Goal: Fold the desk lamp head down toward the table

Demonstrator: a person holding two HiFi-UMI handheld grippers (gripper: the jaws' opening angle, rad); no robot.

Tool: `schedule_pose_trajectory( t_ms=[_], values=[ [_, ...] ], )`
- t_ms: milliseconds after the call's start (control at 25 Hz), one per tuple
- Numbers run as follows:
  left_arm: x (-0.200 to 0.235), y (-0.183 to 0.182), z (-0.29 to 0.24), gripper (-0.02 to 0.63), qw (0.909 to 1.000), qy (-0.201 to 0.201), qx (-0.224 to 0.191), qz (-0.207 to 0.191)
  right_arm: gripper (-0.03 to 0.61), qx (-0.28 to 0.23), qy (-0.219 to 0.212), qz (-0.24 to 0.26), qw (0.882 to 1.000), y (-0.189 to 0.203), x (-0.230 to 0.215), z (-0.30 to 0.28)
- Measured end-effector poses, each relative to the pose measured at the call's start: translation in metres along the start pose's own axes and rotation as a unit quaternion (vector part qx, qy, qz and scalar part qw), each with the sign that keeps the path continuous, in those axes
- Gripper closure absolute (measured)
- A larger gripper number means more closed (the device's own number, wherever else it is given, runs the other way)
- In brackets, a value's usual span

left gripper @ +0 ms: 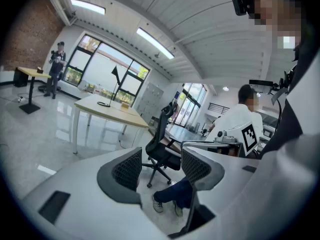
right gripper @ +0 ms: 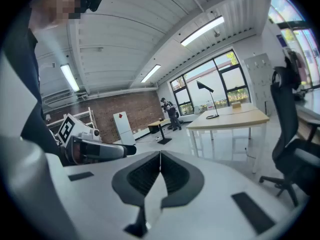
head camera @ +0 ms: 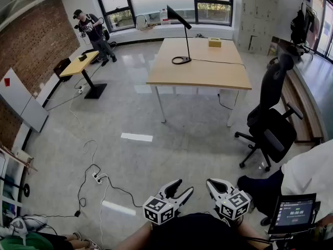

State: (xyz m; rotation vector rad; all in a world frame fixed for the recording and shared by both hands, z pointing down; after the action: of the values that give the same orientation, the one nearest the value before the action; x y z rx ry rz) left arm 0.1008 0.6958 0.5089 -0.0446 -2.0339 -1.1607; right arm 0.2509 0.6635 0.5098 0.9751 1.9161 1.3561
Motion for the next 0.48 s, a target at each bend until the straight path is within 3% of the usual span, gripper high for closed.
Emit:
schedule_pose_trajectory(
  t_ms=[480],
  values=[
    [0.072, -0.033, 0.033, 0.357, 0.9997, 0.013, -0.002, 0.019, 0.574, 0.012, 0.013, -0.002, 1.0, -0.014, 0.033, -0.073]
  ],
)
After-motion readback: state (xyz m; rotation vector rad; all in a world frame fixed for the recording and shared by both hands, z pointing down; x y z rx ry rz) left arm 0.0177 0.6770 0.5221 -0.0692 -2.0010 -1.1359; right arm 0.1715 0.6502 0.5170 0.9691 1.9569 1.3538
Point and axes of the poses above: the fingertips, and each gripper's own axes: z backward along the fingers, x to its left, y out of its underside, the point moved 5 cm from there along z, backward along the fingers, and after that the axes turned 15 degrees about z, right-handed, at the moved point
